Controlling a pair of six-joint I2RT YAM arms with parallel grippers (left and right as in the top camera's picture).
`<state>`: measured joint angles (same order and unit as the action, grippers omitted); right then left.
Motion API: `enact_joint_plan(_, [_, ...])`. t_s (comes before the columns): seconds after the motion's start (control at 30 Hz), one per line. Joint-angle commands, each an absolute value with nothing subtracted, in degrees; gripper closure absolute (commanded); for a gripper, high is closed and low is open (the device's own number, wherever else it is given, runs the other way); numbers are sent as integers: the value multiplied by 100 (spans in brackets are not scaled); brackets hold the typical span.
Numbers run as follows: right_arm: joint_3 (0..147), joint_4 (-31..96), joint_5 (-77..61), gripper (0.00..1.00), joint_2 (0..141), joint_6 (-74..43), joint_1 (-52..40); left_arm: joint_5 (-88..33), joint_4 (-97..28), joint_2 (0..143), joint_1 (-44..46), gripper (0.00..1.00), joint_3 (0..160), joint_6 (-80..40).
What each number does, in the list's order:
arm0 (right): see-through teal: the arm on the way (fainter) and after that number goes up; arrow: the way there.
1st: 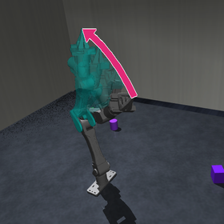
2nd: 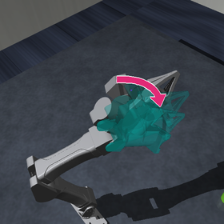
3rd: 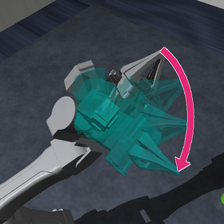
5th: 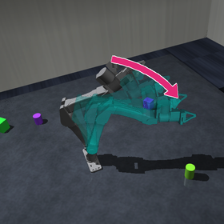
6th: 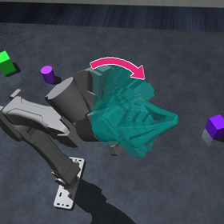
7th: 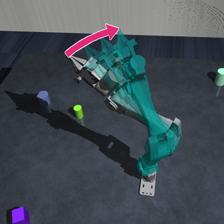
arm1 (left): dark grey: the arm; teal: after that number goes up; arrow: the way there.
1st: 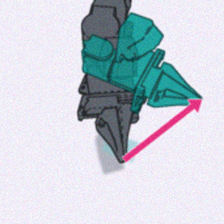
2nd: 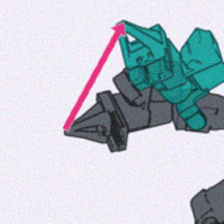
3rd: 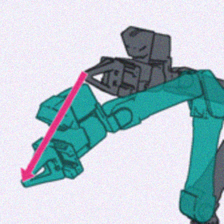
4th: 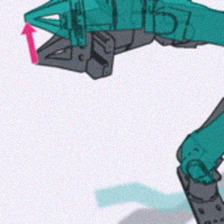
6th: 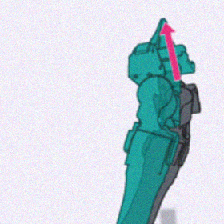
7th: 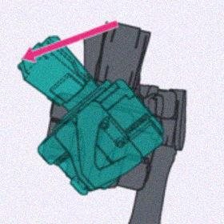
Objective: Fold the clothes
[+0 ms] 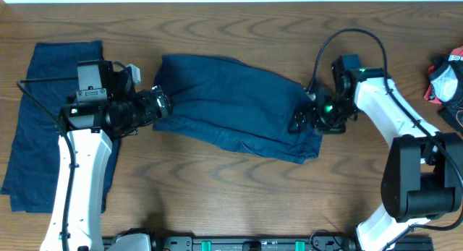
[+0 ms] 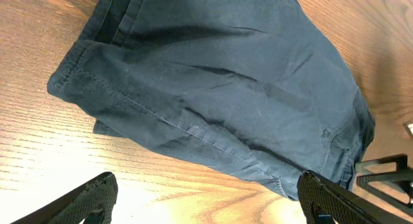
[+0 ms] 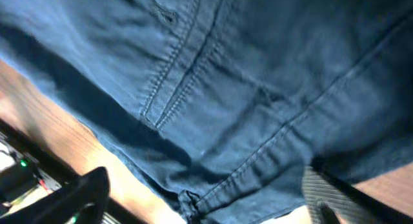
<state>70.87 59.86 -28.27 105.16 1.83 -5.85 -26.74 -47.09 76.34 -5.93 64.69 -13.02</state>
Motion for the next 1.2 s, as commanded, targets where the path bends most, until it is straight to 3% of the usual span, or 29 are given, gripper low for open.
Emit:
enact_joint_plan(0.0, [7096, 5970, -2674, 13, 10510, -169, -615, -2628, -4731, 7618, -591, 8, 6549, -1068])
enact_joint_plan(0.07, [7129, 6016, -2615, 17, 10510, -357, -582, -2628, -4729, 7618, -591, 8, 6549, -1068])
enact_joint_plan(0.17, [7133, 6101, -2171, 11, 10471, -943, -519, -2628, -4729, 7618, -591, 7, 6549, -1050])
enact_joint_plan(0.37, [7159, 6473, -768, 17, 10272, -2051, -375, -2628, -4707, 7620, -591, 5, 6549, -1048])
enact_joint_plan(0.47, [7157, 6510, -773, 17, 10219, -2045, -386, -2628, -4703, 7620, -591, 5, 6549, -1048])
enact_joint_plan(0.57, [7137, 6335, -810, 27, 10228, -2029, -449, -2628, -4709, 7620, -591, 4, 6549, -1050])
enact_joint_plan(0.67, [7100, 5983, -989, 21, 10232, -2038, -593, -2628, -4711, 7620, -591, 4, 6549, -1050])
enact_joint_plan(0.87, [6899, 5223, -1096, 21, 10232, -2532, -1028, -2628, -4711, 7620, -591, 3, 6549, -1050])
enact_joint_plan(1.0, [6674, 4674, -1098, 38, 10232, -2884, -1232, -2628, -4716, 7620, -591, 3, 6549, -1050])
enact_joint_plan(1.1, [6567, 4405, -1096, 57, 10232, -3041, -1260, -2628, -4751, 7620, -591, 3, 6549, -1050])
enact_joint_plan(1.13, [6563, 4368, -1092, 58, 10232, -3072, -1258, -2628, -4753, 7620, -591, 3, 6549, -1050])
enact_joint_plan(1.17, [6563, 4366, -1087, 50, 10232, -3085, -1253, -2628, -4755, 7620, -591, 3, 6549, -1050])
